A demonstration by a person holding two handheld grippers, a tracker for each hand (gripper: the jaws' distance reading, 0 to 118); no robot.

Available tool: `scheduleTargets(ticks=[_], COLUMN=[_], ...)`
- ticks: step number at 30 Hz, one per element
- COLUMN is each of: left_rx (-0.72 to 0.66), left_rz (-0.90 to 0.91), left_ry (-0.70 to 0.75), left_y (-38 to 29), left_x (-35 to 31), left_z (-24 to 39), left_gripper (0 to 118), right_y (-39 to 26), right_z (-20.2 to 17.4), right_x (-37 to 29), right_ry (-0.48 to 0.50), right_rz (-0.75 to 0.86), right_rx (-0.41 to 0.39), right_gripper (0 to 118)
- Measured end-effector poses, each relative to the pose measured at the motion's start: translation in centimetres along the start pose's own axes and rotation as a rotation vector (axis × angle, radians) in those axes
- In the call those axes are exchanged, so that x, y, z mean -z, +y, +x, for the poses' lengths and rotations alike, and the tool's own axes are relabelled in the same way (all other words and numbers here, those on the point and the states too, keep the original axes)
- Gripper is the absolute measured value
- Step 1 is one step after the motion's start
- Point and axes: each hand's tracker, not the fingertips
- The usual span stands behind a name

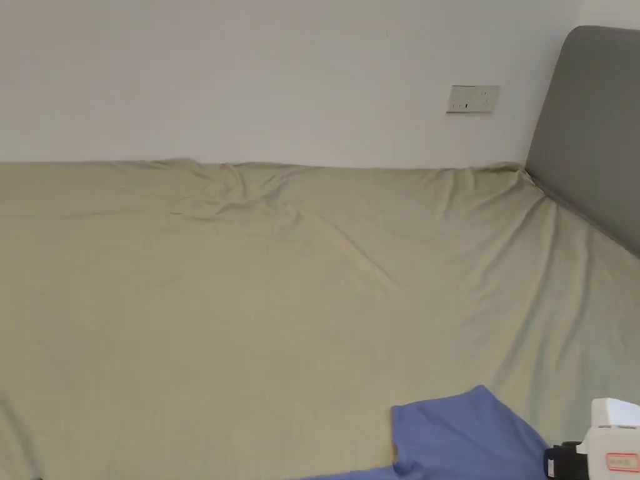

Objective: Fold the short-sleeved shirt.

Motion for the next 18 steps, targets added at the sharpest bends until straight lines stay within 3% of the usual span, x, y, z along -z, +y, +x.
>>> scheduleTargets(ticks=[4, 8, 13, 18], left_rx=[-0.046, -0.041, -0.086, -0.102], left_rz=[0.034, 0.087, 0.094, 0.029], left_ry=[0.000, 0.001, 0.030, 0.063], left_y=[-1.2, -3.8, -8.6, -13.3], left_x=[-4.0, -8.5, -12.3, -13.3], left_z=[-1.4, -1.9, -3.1, -3.0], left_gripper=[2, 2, 2, 2], right_y=[-1.9, -6.2, -12.9, -18.4], right_z=[-0.6, -1.5, -1.2, 0.0], right_x=[-3.3, -8.2, -13.4, -15.0], right_ry=[-0.043, 0.031, 0.033, -0.071], right_rz=[0.025, 0.098, 0.133, 0.107], right_rx=[-0.055, -0.071, -0.056, -0.011], right_gripper=[2, 2, 2, 2])
